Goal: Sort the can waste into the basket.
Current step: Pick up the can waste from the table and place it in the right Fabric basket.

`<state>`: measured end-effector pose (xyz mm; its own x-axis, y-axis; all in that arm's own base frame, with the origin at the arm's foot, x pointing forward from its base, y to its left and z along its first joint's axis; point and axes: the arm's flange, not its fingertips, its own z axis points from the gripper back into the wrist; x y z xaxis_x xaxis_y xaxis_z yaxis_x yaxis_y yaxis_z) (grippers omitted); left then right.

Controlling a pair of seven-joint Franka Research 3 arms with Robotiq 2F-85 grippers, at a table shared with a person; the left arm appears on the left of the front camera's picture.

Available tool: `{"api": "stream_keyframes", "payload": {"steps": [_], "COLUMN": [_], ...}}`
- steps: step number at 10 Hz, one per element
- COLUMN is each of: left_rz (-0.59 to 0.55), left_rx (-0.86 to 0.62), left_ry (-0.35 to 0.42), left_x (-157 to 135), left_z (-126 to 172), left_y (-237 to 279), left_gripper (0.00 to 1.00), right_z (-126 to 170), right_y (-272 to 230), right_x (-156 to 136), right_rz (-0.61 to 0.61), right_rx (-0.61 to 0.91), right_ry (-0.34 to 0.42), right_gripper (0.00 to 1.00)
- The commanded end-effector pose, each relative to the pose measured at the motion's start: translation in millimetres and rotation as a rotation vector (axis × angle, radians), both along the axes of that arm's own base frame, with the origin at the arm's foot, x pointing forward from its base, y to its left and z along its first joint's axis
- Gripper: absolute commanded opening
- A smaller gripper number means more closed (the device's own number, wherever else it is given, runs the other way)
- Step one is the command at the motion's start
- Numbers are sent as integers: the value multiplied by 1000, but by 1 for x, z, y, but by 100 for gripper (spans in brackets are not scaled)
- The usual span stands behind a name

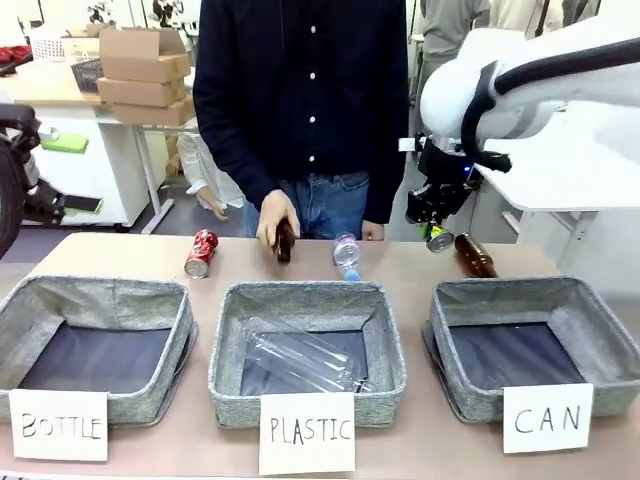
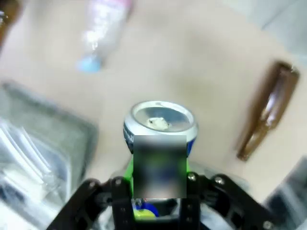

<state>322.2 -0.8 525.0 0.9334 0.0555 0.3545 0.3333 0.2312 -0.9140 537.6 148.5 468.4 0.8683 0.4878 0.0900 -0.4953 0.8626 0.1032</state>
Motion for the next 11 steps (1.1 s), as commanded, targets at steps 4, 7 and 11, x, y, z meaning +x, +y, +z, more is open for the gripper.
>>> {"api": "stream_keyframes", "payload": {"steps": [4,7,11], "left_rz": [-5,-5,-5], "left_rx": [-22,-22,-22], "left_ry": [-24,-24,-24], "left_x": [1,1,1], "left_z": [1,1,1], "left_y": [-2,-2,-2], "left_gripper": [100,100,100], "right_z": [5,-16,-16], "right_y": [-99,-114,-116], "right_x": [-150,-166,-158], "right_rz": [313,269,267], "right_rx": [111,193,201], "right_ry": [31,36,29], "right_gripper": [0,0,0]}}
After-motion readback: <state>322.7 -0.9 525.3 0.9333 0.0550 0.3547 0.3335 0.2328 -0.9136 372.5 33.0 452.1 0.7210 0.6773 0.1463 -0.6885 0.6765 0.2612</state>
